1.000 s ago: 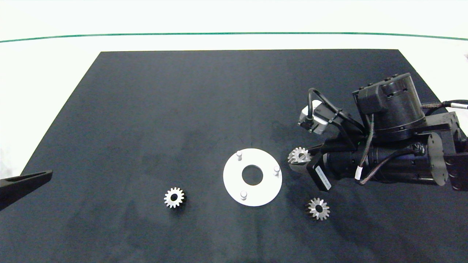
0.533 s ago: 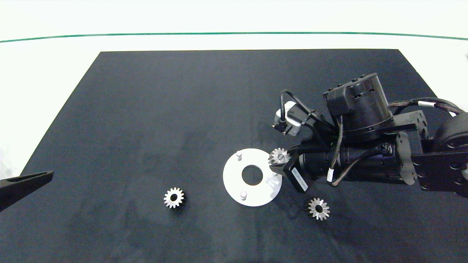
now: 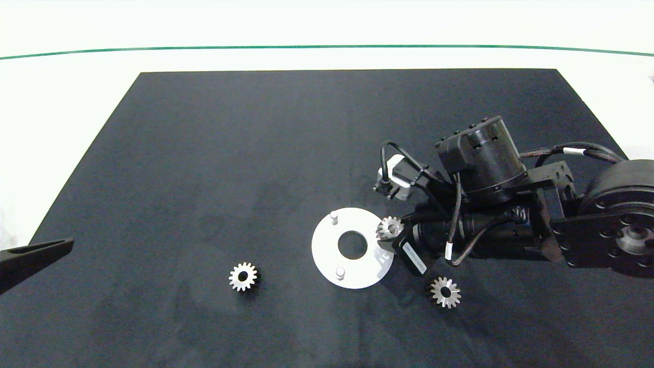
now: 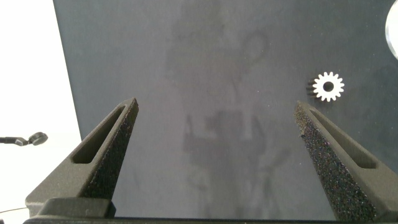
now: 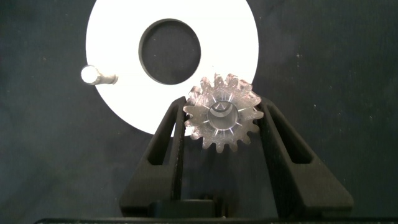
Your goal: Install three planetary gears onto the carrier pins
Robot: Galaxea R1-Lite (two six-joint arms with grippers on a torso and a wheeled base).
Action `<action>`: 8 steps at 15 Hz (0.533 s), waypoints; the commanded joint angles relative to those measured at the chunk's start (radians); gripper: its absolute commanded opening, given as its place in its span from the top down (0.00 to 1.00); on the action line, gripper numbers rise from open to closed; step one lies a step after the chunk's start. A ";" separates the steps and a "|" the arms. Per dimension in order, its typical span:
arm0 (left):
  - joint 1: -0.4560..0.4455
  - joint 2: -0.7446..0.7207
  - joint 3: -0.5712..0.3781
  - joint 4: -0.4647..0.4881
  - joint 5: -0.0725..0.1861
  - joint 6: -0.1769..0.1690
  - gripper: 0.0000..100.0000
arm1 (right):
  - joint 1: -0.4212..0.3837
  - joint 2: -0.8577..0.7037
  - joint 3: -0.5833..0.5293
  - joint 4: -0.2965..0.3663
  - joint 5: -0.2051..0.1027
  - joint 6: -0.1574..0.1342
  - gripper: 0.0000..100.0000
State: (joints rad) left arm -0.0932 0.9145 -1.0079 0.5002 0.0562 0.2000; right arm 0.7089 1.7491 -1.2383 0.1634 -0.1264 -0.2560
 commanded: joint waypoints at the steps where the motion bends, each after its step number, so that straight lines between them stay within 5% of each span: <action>1: 0.001 -0.002 -0.001 0.003 0.001 0.001 0.00 | -0.002 0.003 0.000 0.001 -0.004 -0.003 0.75; 8: 0.001 -0.002 0.000 0.003 0.001 0.001 0.00 | -0.002 0.033 -0.003 -0.004 -0.004 0.000 0.75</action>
State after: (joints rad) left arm -0.0919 0.9130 -1.0083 0.5002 0.0562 0.2000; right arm 0.7066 1.7721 -1.2406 0.1572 -0.1298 -0.2557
